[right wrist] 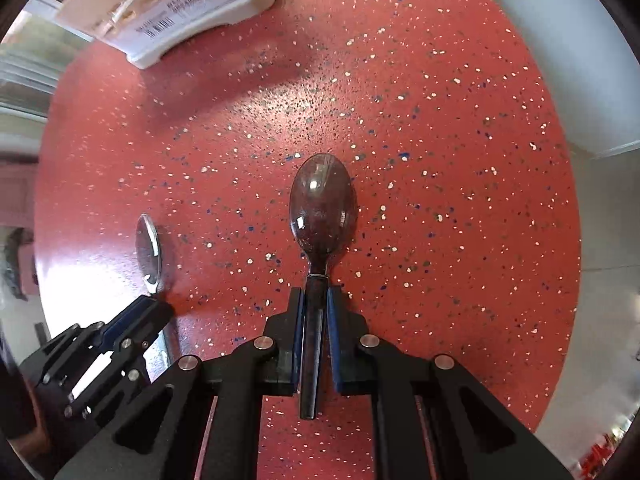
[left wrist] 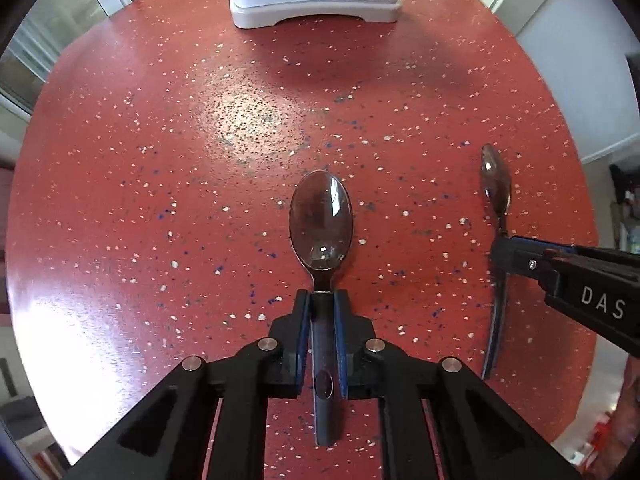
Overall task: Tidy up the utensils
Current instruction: 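Grasp the other dark-handled spoon with the left tool while the right tool holds its spoon, then carry both spoons upright and lower them into the pink holder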
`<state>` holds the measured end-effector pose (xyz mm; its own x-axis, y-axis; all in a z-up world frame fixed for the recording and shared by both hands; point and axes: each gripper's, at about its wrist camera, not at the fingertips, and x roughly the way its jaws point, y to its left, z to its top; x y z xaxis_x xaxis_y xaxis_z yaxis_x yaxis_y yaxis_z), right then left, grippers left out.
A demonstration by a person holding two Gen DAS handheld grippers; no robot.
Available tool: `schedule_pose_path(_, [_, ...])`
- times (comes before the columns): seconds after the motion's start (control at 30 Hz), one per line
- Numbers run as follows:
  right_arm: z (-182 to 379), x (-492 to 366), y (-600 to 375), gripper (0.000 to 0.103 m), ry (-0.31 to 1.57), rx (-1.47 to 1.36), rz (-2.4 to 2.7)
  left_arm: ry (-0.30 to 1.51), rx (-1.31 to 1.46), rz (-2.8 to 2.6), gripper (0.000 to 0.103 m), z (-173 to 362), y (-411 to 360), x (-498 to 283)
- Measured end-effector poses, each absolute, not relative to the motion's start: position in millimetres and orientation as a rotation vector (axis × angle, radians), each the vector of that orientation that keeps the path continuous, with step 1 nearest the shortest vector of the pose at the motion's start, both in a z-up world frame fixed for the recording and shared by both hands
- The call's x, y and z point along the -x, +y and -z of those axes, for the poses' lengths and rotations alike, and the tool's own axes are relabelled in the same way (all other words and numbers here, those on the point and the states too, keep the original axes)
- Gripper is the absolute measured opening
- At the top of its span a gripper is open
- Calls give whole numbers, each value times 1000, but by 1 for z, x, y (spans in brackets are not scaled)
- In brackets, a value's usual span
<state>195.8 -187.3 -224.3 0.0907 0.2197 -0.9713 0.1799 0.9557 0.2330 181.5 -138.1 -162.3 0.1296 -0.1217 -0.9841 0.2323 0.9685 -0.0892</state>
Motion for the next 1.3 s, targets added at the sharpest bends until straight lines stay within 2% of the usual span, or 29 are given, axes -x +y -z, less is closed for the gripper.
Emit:
schedule_pose_path(0.3, [188,-180,-213,12,1294,-396,-184,1279,77,282,41,119,-109,-185])
schedule_pose_path(0.6, [85,-202,-230,12,1033,-402,-311,1015,159,294,41,24,-89,-232])
schedule_pose_path(0.8, [37,-244,-234,12,878,-367,-308,843,202,285,41,-28,-70,-275])
schedule_pose_path(1.3, [3,-342,-250,12,687,-314,-281,634,256,260,41,-48,-80,-379])
